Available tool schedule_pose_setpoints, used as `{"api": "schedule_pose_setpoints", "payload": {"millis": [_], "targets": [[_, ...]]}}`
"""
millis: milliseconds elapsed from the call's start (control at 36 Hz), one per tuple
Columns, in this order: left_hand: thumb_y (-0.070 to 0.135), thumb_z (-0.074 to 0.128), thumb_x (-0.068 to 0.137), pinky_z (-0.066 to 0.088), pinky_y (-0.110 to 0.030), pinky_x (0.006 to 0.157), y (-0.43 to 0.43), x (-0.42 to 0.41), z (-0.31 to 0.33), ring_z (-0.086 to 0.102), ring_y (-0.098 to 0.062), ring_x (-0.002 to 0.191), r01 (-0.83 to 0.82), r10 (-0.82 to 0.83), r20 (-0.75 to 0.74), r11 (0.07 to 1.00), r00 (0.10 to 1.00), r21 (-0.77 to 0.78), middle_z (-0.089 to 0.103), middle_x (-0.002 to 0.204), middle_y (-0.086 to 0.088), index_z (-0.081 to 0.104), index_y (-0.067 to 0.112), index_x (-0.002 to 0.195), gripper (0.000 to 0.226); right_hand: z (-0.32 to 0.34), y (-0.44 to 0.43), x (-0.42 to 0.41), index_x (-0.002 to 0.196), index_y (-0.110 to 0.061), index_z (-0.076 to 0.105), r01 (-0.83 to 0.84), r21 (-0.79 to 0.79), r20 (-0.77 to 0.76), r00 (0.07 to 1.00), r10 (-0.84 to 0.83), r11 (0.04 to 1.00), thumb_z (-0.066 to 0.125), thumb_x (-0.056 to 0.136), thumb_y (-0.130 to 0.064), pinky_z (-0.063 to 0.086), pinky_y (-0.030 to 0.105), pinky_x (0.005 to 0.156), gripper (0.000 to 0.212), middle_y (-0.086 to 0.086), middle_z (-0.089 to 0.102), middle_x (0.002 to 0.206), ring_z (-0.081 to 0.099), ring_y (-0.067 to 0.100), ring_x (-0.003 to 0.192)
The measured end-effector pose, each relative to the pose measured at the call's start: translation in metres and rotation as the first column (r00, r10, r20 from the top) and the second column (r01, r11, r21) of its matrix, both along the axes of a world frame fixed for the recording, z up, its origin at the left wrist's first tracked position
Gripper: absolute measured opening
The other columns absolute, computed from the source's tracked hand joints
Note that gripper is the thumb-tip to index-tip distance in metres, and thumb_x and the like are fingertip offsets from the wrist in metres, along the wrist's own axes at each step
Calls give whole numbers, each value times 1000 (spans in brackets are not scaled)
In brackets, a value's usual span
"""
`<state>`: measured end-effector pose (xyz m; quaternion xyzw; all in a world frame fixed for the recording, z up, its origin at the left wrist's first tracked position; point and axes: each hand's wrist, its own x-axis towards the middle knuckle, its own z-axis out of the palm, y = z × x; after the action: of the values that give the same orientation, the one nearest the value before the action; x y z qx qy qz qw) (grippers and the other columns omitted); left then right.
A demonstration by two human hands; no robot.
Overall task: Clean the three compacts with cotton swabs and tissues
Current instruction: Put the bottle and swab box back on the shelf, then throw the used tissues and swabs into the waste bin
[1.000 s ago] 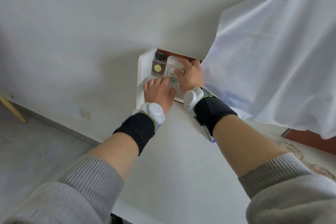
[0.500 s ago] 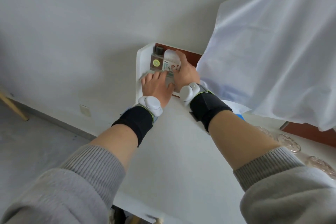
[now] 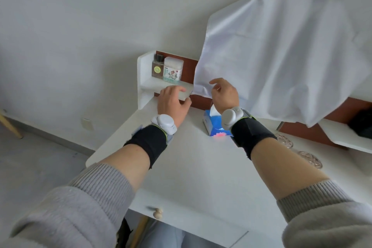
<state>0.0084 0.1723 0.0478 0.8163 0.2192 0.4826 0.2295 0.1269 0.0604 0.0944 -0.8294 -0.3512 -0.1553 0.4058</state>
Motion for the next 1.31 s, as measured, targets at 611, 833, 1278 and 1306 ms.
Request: {"api": "schedule_pose_setpoints", "payload": {"millis": [611,833,1278,1306], "targets": [[14,62,89,35,-35,104,-68,45,-49,46,-34,123,318,-314,-437,946,843,-65,53,133,-13,61,15,126,37,-24,-59,40,102,-18,69,-8,-248,-96,995,-17,969,52,92,-22,47,33,84,19,4,70,102,61,25,96],[34,49,96,45,-40,95,-59,69,-51,49,-28,117,191,-237,-592,971,770,-141,54,130,-7,52,23,134,40,10,-41,37,100,-17,67,-18,19,-50,999,19,1000,50,93,-18,46,32,79,19,4,71,99,61,26,93],[21,40,100,37,-26,82,-69,69,-13,56,-30,109,201,-242,-308,967,920,-158,63,114,-14,63,6,113,31,48,-63,26,96,-18,65,89,315,-193,981,-28,945,49,91,-22,43,26,66,17,-6,60,72,57,18,73],[17,36,102,35,-22,81,-72,66,-7,55,-29,112,220,-263,-283,960,922,-176,61,119,-15,61,4,117,32,49,-67,24,94,-19,65,81,328,-229,973,-4,941,51,90,-23,44,26,67,15,-7,60,72,57,16,72]]}}
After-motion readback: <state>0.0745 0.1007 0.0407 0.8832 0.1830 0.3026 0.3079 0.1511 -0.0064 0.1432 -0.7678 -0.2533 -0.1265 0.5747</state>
